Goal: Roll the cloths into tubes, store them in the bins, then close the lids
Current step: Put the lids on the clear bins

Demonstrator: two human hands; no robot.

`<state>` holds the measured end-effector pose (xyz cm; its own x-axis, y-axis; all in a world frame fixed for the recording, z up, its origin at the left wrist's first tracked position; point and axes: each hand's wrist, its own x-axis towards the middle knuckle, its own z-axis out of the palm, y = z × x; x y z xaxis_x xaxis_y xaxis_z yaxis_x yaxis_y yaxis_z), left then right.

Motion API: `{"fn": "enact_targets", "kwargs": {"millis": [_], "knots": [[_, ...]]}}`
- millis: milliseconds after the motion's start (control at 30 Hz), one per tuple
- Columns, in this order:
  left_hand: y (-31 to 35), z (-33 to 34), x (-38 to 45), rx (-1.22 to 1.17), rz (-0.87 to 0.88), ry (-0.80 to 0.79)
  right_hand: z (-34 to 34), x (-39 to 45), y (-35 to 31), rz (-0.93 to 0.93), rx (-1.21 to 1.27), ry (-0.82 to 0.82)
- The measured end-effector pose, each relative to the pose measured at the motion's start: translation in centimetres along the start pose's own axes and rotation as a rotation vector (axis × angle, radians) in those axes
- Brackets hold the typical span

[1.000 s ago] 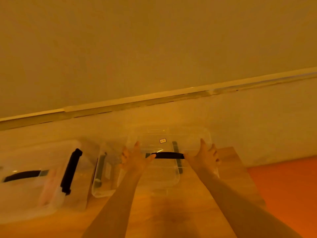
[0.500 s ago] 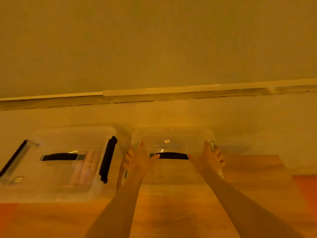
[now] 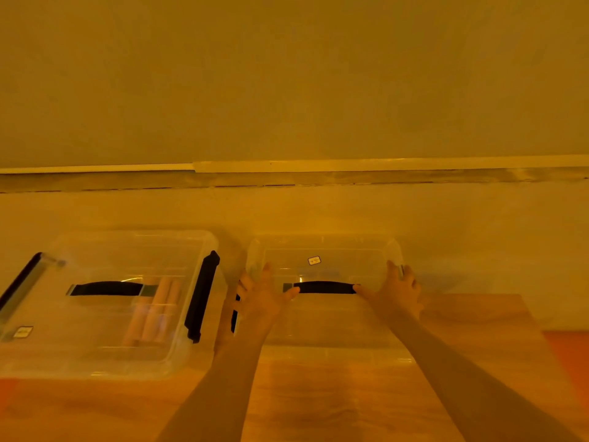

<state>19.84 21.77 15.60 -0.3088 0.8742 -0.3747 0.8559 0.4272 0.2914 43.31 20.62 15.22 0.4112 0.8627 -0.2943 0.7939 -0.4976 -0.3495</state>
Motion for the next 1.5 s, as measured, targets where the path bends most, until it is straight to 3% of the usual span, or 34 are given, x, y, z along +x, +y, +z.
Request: {"fn": "enact_targets", "kwargs": {"millis": [300,800,967,1167,1333,1500], "knots": [[-1.1,0.7,0.7,0.012,0.065,-0.005,1.0,0.0,1.2,-0.018,-0.066,-0.03],[-2.3,3.2,-2.7,0.025,0.0,0.012,1.5,-2.6,3.9,-0.051,-0.092,-0.035],[0.4,3.4,-2.9,0.223,0.23,0.148,0.8,-1.3,4.4,-0.07,-0.039,-0.029],[6.8,5.0,-2.8,0.213,0.522,0.089,-0.1,0.4,6.7,-0.107,0.248,0.084],[11.3,8.0,-3.0,0.276,0.463,0.024,-0.5,1.9,8.8,-0.106,0.269,0.04],[11.6,9.3,-3.0,0.349,0.434,0.092,-0.6,3.0,9.4,-0.148,0.288,-0.029]]}}
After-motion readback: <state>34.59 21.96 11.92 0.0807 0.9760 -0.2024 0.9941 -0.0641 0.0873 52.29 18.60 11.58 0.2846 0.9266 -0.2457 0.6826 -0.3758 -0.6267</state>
